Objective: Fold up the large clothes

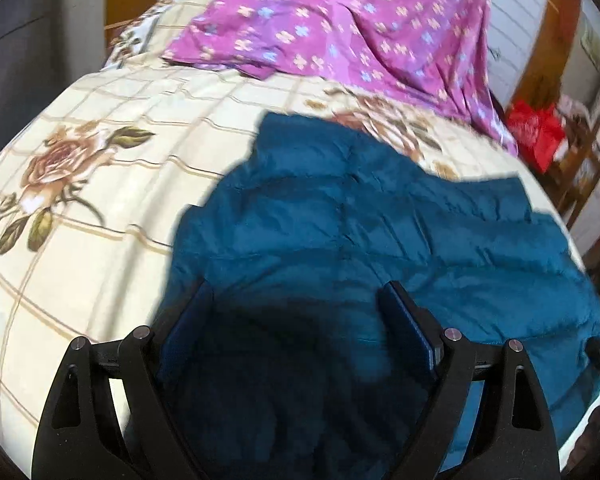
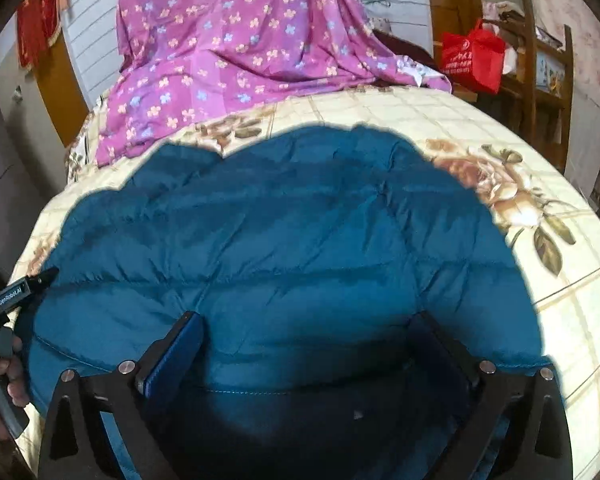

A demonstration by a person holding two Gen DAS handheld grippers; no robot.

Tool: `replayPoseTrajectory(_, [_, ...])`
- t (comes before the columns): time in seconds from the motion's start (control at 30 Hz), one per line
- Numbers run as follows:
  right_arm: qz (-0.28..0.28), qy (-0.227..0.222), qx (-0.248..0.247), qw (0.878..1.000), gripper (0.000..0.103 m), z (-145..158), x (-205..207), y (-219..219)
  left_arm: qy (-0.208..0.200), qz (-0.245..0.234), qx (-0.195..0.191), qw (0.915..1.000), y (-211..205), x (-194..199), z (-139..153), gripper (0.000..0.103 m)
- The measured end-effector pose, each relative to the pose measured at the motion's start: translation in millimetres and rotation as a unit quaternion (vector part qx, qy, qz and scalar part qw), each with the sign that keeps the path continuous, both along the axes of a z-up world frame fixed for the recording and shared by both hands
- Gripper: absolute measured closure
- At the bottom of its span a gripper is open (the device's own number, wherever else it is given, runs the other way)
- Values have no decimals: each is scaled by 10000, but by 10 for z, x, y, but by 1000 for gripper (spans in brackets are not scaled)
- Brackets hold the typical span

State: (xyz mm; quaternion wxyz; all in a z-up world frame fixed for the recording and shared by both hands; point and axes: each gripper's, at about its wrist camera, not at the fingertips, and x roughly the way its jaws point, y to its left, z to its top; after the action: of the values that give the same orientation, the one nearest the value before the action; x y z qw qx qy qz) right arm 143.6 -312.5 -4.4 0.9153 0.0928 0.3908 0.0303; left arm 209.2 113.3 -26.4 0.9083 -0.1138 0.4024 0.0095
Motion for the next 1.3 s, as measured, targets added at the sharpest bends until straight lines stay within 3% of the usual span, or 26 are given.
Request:
replayPoseTrajectory(0.13, [-364, -650, 201, 9970, 1, 255, -285, -531, -213, 493, -80, 9985, 384, -186, 122, 16])
replayPoseTrajectory(0.3, [-584, -823, 940, 9904, 1, 293, -677, -1217, -200, 538, -622, 9964, 816, -479, 178, 16])
replayPoseTrajectory(0.43, [-431, -549, 1913, 9790, 1, 103, -902, -1580, -103, 153, -744, 9971, 848, -707, 73, 16])
replayPoseTrajectory(0.5, [-317, -201, 2416, 9696, 0, -67, -931, -1642, 161, -62, -660, 9977, 795, -719, -26, 16])
replayPoseTrajectory(0.63, [-58, 543, 3292, 9427, 1, -385, -825, -1621, 527, -219, -1236, 9907, 788, -734, -188, 16])
replayPoseTrajectory(0.7, [-368, 542, 3057, 9499, 1, -379, -855, -1685, 362, -164, -1449, 9886, 836, -764, -146, 16])
replayPoseTrajectory(0.83, [-526, 184, 2849, 9569, 1, -322, -781, -1820, 109, -189, -1095, 9937, 818, -650, -57, 16])
replayPoseTrajectory(1.0, [3, 792, 2607, 9622, 1, -553, -355, -1700, 321, -380, -1099, 9927, 805, -393, -149, 16])
replayPoseTrajectory(1.13, [498, 754, 2585, 9618, 0, -587, -130, -1647, 669, -594, -1478, 9850, 839, -138, -293, 16])
replayPoseTrajectory(1.23, [854, 760, 2690, 9563, 0, -615, 48, -1663, 1216, -947, -1880, 9700, 814, 101, -457, 16])
replayPoseTrajectory(1.3, [1098, 793, 2725, 9526, 0, -625, 140, -1656, 1261, -1138, -1849, 9680, 803, 205, -436, 11])
